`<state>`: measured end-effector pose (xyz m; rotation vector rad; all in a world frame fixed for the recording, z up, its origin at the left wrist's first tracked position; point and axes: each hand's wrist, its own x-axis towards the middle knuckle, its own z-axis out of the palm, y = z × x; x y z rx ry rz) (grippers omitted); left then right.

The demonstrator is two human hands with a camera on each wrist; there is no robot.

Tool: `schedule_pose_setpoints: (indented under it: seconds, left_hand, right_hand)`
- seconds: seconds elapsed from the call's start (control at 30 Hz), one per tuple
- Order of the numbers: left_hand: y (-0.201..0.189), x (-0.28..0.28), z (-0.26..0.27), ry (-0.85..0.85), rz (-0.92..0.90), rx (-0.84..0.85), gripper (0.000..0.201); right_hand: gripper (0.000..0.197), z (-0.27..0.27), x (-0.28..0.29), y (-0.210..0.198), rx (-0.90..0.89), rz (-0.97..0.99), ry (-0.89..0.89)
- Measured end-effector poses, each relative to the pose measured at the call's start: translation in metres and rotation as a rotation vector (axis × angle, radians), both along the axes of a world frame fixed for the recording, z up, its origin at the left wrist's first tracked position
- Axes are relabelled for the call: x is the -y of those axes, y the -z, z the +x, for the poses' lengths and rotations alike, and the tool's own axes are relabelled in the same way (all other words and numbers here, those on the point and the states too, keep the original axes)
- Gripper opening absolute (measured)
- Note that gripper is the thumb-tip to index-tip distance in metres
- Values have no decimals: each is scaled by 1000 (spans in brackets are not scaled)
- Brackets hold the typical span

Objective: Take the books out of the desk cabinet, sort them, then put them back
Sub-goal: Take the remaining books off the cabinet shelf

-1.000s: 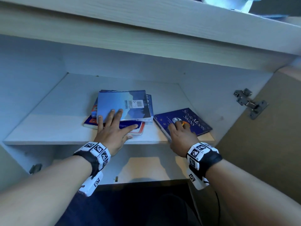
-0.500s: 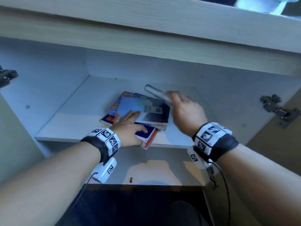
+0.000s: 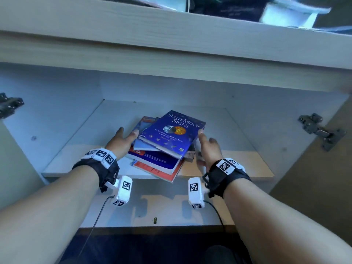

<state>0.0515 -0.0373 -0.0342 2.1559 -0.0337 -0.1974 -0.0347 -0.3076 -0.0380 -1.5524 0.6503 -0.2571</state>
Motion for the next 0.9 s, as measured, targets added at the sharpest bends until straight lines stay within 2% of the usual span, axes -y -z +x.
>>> schedule_pose_setpoints:
  seconds: [0.07,0.13,0.2,0.3,0.33,0.37,0.43,0.47,0.6,0.63,0.7,0.73,0.83,0.9]
  left_hand:
    - [1,4,-2,82,-2,-9,91]
    - [0,2,-3,111,-29,-3,77]
    - [-3,-4,-8,112,-132,-54,72]
    - [-1,-18,-30,66,-290,-153,51]
    - [2,-24,-38,37,-320,-190,53]
    - [6,-31,-47,14,-336,-228,64]
    - [14,-40,-63,-35,-363,-316,86]
    - [15,-40,-74,-58,-389,-358,90]
    - [23,-23,-104,-126,-660,-436,96]
    - [21,-19,-108,-147,-699,-445,88]
    - [12,-18,-116,-151,-705,-467,56]
    - [5,-19,-121,-146,-697,-486,47]
    - [-21,-19,-145,-151,-630,-635,48]
    - [-44,-18,-167,-152,-605,-714,39]
  right_hand:
    - [78,9,-13,10,8,186,-99]
    - [73,13,-21,15,40,203,-133]
    - [68,13,-21,14,78,222,-133]
    - [47,-3,-11,5,82,286,-216]
    - [39,-12,-10,2,91,269,-237]
    - [35,-21,-11,2,88,240,-242]
    - [39,-38,-14,2,75,195,-251]
    - [40,-48,-17,3,62,208,-248]
    - [40,-86,-43,11,35,346,-161]
    - [43,-93,-50,12,40,390,-132]
    - [55,-105,-58,11,5,488,-98]
    - [61,-110,-58,8,-29,538,-102]
    - [73,-132,-50,-8,-129,625,-129]
    - [74,-155,-50,-31,-191,656,-84]
